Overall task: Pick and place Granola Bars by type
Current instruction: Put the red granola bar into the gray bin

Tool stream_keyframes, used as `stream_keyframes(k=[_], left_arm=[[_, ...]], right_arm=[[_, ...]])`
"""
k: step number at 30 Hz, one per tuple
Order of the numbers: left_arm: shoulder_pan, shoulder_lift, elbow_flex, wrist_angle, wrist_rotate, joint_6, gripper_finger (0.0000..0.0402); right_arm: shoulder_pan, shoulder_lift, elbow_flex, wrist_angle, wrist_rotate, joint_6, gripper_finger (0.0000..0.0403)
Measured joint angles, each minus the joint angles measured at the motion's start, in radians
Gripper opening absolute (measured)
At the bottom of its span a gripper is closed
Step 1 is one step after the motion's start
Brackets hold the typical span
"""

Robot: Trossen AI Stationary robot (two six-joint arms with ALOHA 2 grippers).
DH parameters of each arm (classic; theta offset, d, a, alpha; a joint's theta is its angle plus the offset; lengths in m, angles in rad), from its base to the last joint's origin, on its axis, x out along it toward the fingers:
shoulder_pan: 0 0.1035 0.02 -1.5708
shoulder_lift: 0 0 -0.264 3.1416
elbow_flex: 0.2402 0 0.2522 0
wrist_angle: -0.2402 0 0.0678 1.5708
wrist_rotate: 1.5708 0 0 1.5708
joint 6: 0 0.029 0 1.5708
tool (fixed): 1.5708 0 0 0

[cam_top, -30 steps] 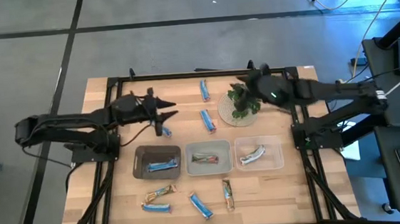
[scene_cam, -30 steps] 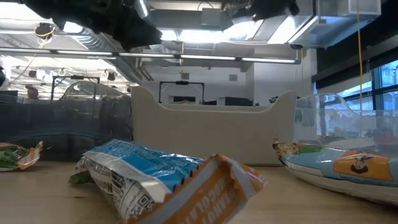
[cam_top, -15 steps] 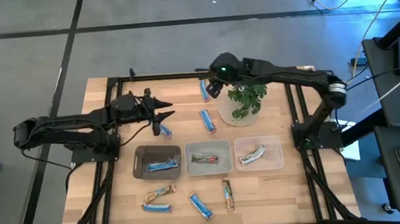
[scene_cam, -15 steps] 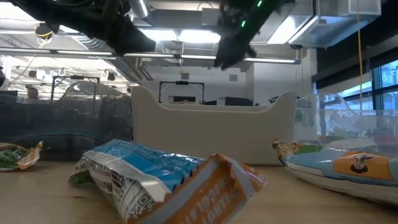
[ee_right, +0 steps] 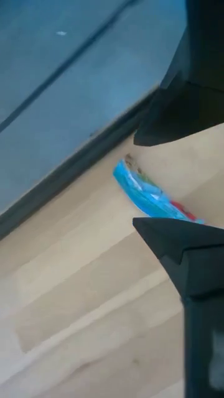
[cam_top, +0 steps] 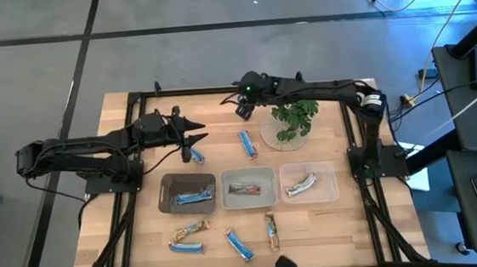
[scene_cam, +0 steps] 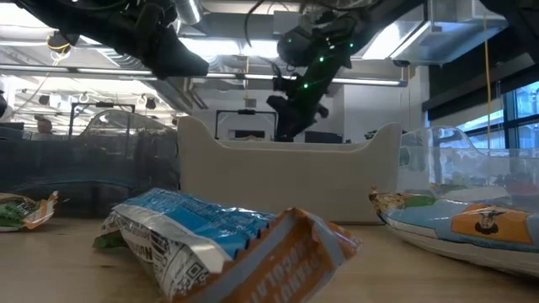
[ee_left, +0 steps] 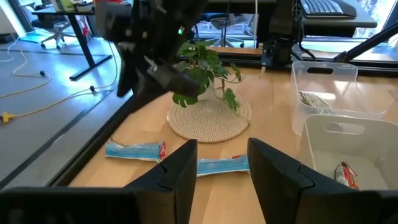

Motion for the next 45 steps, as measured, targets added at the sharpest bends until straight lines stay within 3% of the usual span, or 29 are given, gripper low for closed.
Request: stream_keyframes(k=[6, 12, 19, 25, 45], left_arm=[[0.000, 0.000, 0.000, 0.000, -0.002, 0.088, 0.0134], [0.000, 0.000, 0.000, 0.000, -0.003, 0.139, 0.0134], [0.000, 0.000, 0.000, 0.000, -0.014, 0.160, 0.0135], [0.000, 0.000, 0.000, 0.000, -0.051, 0.161, 0.0133], [0.000, 0.000, 0.000, 0.000, -0.060, 0.156, 0.0136]], right_arm=[[-0.028, 0.039, 0.000, -0.006, -0.076, 0.090, 0.0211], [-0.055, 0.074, 0.000, 0.001, -0.121, 0.194, 0.0269], [-0.056, 0.082, 0.000, -0.033, -0.120, 0.137, 0.0307], [-0.039, 0.087, -0.001, -0.060, -0.201, 0.218, 0.0302], [-0.041, 0.219, -0.001, -0.050, -0.242, 0.213, 0.0253]])
